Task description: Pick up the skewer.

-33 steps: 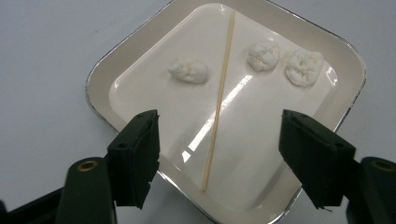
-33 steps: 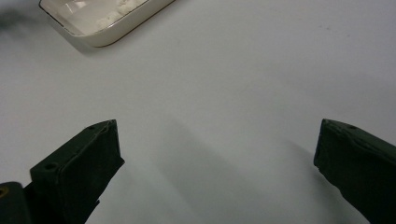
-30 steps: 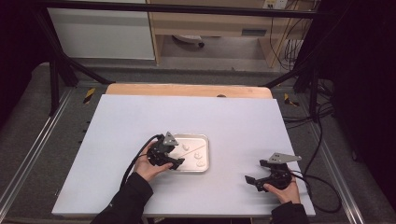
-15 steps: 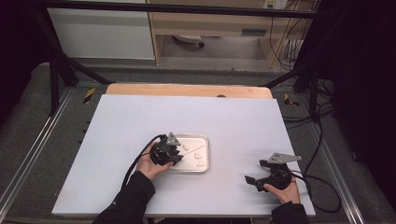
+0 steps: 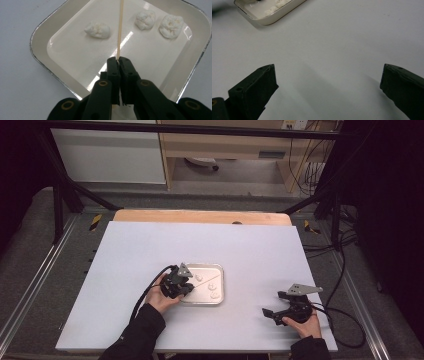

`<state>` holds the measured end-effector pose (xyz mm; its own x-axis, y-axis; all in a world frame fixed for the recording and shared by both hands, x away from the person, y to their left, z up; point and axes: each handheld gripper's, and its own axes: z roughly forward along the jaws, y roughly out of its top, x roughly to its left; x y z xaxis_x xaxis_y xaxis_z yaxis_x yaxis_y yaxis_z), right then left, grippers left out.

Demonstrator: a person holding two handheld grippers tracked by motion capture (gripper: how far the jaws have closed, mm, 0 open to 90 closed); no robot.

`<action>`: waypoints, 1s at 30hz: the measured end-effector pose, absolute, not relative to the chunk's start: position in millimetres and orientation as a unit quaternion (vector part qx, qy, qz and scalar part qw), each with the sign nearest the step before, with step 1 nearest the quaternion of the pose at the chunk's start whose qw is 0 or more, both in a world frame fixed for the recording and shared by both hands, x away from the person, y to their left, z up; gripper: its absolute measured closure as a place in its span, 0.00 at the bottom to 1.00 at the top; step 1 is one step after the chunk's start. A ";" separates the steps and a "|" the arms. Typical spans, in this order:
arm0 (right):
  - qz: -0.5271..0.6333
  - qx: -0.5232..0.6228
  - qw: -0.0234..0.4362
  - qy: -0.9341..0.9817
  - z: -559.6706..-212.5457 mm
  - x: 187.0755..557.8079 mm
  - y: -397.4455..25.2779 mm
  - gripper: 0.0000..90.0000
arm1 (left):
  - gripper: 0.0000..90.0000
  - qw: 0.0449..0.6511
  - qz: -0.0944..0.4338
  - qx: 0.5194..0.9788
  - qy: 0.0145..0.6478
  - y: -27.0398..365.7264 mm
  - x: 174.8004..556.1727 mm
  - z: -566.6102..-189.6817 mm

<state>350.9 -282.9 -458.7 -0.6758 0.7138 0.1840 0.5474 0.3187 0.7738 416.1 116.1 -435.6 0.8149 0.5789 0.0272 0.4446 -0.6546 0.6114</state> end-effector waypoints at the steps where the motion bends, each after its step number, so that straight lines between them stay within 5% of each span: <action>1: 0.433 0.391 0.096 0.806 -458.8 350.9 -282.8 0.01 | 0.97 0.305 0.111 0.903 0.282 115.8 415.8 -435.8; 30: 0.423 0.372 0.109 0.819 -455.7 350.9 -274.9 0.01 | 0.99 0.336 0.107 0.896 0.271 128.8 402.0 -420.5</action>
<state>350.9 -274.9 -455.7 -0.6997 0.7012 0.1365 0.5173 0.3655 0.7738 402.0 128.8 -420.5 0.8302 0.5574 0.0091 0.4140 -0.6273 0.6596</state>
